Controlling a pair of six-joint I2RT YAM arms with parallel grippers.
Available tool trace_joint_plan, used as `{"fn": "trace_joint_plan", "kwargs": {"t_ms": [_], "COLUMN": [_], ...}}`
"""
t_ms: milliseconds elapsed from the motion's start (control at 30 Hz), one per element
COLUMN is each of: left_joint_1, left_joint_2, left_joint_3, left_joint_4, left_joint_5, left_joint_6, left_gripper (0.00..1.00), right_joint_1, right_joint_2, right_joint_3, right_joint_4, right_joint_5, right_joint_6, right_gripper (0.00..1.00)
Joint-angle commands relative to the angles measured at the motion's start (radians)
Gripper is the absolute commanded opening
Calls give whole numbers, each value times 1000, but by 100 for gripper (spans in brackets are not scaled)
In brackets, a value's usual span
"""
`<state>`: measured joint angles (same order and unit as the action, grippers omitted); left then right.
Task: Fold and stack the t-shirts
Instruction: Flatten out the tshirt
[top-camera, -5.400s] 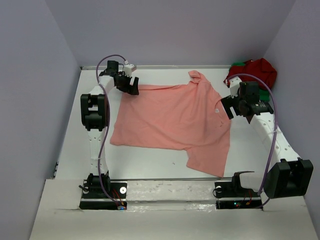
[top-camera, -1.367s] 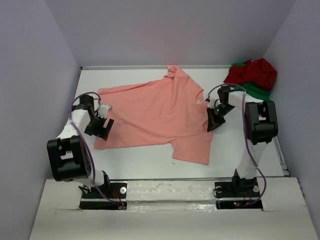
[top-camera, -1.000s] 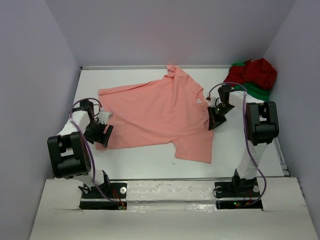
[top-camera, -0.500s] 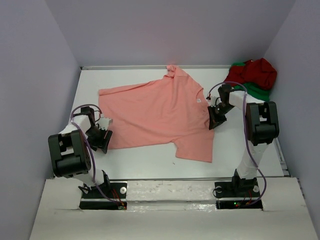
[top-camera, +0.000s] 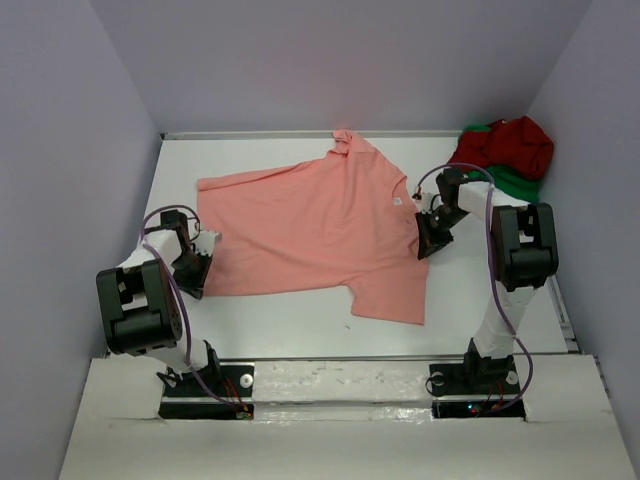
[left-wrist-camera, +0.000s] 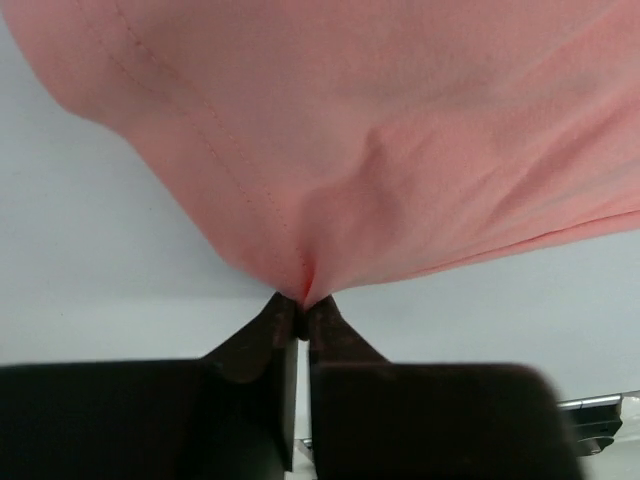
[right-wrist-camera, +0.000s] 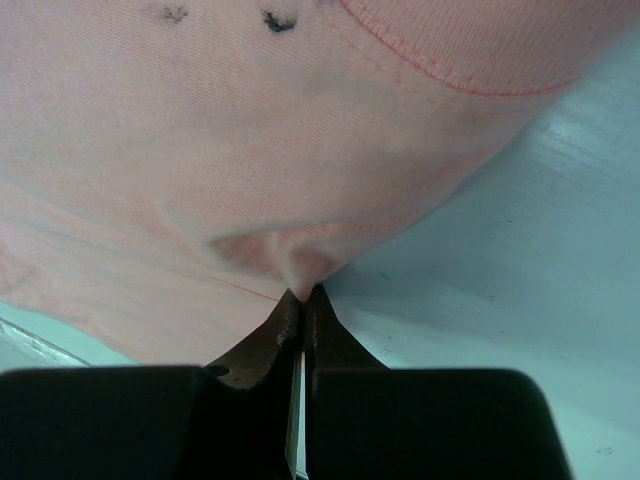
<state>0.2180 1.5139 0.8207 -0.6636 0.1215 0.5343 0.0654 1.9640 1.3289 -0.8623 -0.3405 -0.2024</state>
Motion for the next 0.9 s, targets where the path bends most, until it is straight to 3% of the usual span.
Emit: {"fn": "trace_joint_plan", "kwargs": {"t_ms": [0, 33, 333, 867], "left_joint_1": [6, 6, 6, 6], "left_joint_2": [-6, -8, -35, -152], "left_joint_3": [29, 31, 70, 232], "left_joint_4": [-1, -1, -53, -200], "left_joint_5": [-14, -10, 12, 60], "left_joint_6": [-2, -3, 16, 41], "left_gripper": [3, 0, 0, 0], "right_joint_1": [-4, -4, -4, -4], "right_joint_2": [7, 7, -2, -194], "right_joint_3": [-5, -5, -10, -59], "right_joint_4": [89, 89, 89, 29], "right_joint_5": [70, 69, 75, 84], "right_joint_6": [-28, -28, -28, -48], "right_gripper": [0, 0, 0, 0]}}
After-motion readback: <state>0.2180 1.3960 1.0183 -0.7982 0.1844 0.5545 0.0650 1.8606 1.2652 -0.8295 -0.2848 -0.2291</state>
